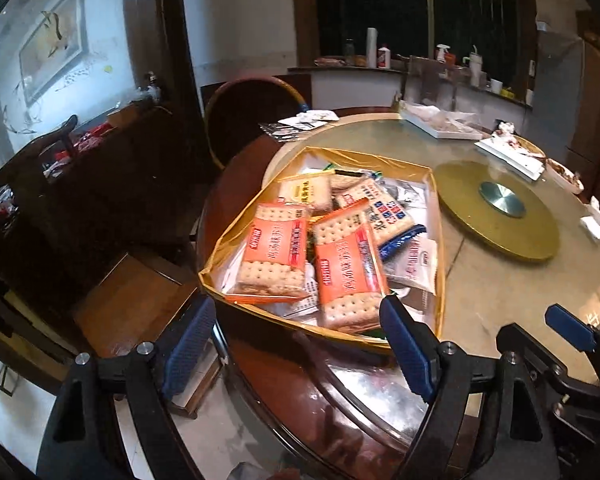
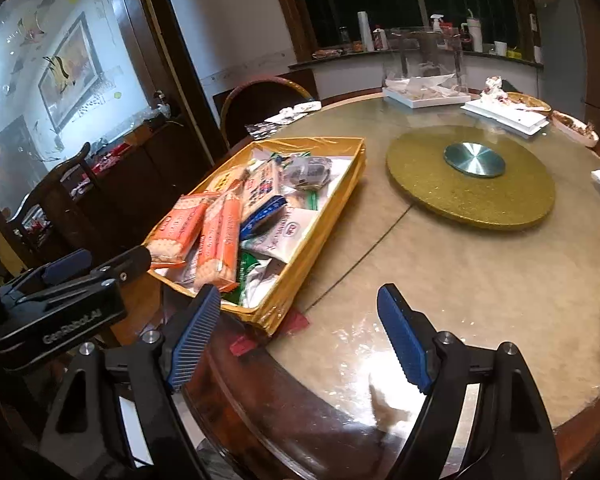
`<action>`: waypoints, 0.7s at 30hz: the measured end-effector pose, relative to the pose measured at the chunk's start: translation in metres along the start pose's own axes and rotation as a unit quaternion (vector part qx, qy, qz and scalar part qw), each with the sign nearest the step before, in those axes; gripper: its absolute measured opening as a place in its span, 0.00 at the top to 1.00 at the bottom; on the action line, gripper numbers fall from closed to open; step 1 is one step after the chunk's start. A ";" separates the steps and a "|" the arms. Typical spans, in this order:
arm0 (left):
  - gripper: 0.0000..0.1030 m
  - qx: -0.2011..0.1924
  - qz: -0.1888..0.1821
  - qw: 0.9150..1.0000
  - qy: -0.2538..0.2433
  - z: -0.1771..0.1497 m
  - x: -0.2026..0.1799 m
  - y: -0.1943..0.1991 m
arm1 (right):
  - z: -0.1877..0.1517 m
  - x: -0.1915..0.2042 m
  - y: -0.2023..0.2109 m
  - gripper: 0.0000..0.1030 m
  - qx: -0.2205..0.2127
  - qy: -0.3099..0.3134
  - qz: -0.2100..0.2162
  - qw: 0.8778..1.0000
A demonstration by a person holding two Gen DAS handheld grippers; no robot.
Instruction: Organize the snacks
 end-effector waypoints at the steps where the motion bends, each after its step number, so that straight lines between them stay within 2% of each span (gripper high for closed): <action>1: 0.18 -0.002 0.000 1.000 -0.001 0.000 -0.001 0.001 | 0.000 0.000 0.000 0.21 0.000 0.000 -0.002 1.000; 10: 0.18 -0.002 -0.006 1.000 -0.006 0.001 -0.004 -0.003 | 0.001 0.001 -0.005 0.21 0.006 0.010 -0.015 1.000; 16: 0.18 -0.008 0.007 1.000 -0.004 0.005 0.000 -0.006 | 0.003 0.001 -0.009 0.21 0.009 0.007 -0.012 1.000; 21: 0.18 -0.008 0.000 1.000 -0.008 0.008 -0.001 -0.008 | 0.006 0.004 -0.012 0.21 0.011 0.006 -0.009 1.000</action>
Point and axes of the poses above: each gripper's, at about its wrist camera, not at the fingertips, and y roughly against the way its jaws point, x to its left, z to its top, the point moved 7 cm from there along -y, roughly the way its jaws point, and after that the axes turned 8 degrees about -x, right-handed, at the moved point
